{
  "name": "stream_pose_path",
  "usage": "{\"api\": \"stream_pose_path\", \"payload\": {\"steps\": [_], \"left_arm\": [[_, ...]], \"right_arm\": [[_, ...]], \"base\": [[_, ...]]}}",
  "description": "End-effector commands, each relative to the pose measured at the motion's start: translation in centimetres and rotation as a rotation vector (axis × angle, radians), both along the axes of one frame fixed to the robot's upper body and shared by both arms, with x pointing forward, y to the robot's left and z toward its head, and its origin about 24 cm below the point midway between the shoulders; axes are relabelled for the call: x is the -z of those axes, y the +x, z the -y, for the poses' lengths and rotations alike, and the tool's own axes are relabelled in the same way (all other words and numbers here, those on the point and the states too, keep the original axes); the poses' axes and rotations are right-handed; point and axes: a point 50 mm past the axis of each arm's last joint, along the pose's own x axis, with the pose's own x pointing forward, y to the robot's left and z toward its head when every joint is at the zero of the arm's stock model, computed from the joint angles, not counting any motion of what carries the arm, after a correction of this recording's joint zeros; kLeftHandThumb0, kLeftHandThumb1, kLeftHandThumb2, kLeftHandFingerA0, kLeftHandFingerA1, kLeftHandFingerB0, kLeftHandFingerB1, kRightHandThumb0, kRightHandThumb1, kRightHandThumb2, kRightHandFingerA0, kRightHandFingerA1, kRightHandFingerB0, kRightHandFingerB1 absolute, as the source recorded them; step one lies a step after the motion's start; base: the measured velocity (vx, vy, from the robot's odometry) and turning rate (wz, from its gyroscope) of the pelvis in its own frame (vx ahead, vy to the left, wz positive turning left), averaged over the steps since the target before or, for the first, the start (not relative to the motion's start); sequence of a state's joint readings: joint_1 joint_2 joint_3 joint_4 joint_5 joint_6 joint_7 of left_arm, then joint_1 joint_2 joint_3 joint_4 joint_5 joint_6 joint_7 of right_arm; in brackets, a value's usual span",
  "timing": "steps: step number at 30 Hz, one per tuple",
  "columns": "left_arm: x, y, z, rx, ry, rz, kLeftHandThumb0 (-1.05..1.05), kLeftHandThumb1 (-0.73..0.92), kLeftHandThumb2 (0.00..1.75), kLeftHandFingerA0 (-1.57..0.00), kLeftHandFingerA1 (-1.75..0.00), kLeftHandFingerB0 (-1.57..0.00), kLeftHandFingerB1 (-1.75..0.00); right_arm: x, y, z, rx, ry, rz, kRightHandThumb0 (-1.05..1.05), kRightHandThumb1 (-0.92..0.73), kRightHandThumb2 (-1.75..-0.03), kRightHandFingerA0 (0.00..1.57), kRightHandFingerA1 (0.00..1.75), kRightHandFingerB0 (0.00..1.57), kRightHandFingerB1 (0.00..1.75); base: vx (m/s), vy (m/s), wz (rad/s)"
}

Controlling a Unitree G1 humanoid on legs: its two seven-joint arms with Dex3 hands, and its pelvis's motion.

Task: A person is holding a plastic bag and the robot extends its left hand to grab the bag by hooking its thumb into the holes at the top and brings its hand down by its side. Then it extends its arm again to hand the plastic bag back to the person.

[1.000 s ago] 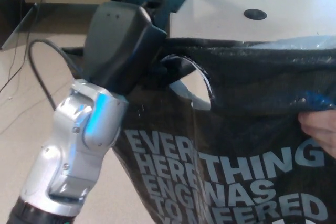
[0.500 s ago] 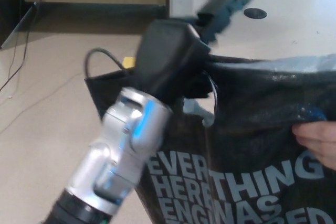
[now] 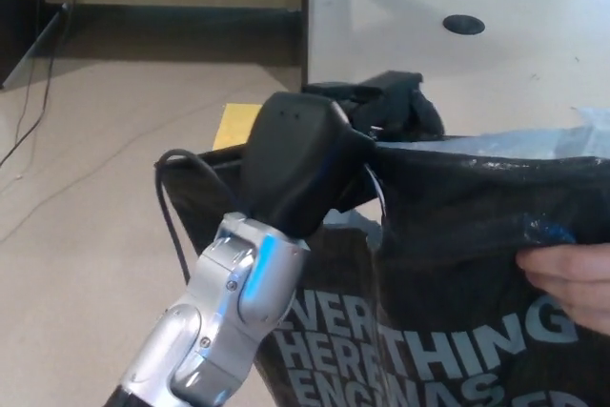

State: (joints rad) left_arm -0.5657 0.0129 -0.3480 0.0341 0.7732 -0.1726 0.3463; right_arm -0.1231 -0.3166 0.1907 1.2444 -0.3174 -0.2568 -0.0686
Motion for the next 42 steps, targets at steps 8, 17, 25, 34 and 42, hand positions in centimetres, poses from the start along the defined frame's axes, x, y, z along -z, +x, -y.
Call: {"api": "stream_pose_path", "payload": {"steps": [8, 17, 25, 34, 42], "left_arm": [[-1.7, -1.0, -4.2, -0.061, -0.096, 0.189, -0.06, 0.72, 0.79, -0.86, -1.75, -0.69, -1.46], [-2.1, -0.7, -7.9, -0.154, -0.097, 0.216, -0.16, 0.58, 0.92, -1.24, -1.43, -0.86, -1.20], [-2.2, -0.5, -10.4, -0.208, -0.080, 0.245, -0.02, 0.64, 0.90, -0.88, -1.73, -0.67, -1.50], [-1.9, -2.4, -14.1, -0.256, -0.075, 0.275, -0.01, 0.60, 0.92, -0.89, -1.75, -0.75, -1.46], [1.3, -5.3, -17.9, -0.332, -0.073, 0.198, 0.00, 0.53, 1.08, -0.95, -1.71, -0.86, -1.40]], "right_arm": [[0.0, -0.2, 0.2, 0.009, -0.003, -0.006, -0.35, -0.67, -0.59, 0.70, 0.44, 0.56, 0.38], [0.3, -0.7, 0.1, -0.003, 0.000, -0.024, -0.33, -0.68, -0.61, 0.71, 0.46, 0.57, 0.40], [0.3, -0.8, 0.1, 0.004, -0.007, -0.030, -0.32, -0.69, -0.61, 0.67, 0.44, 0.57, 0.39], [-0.2, 0.0, 0.4, 0.003, -0.007, -0.007, -0.34, -0.68, -0.59, 0.70, 0.45, 0.56, 0.38], [0.0, 0.3, 0.0, 0.004, -0.003, -0.006, -0.33, -0.69, -0.61, 0.71, 0.46, 0.56, 0.39]], "base": [[0.00, 0.000, 0.00], [0.00, 0.000, 0.00], [0.00, 0.000, 0.00], [0.00, 0.000, 0.00], [0.00, 0.000, 0.00]]}}
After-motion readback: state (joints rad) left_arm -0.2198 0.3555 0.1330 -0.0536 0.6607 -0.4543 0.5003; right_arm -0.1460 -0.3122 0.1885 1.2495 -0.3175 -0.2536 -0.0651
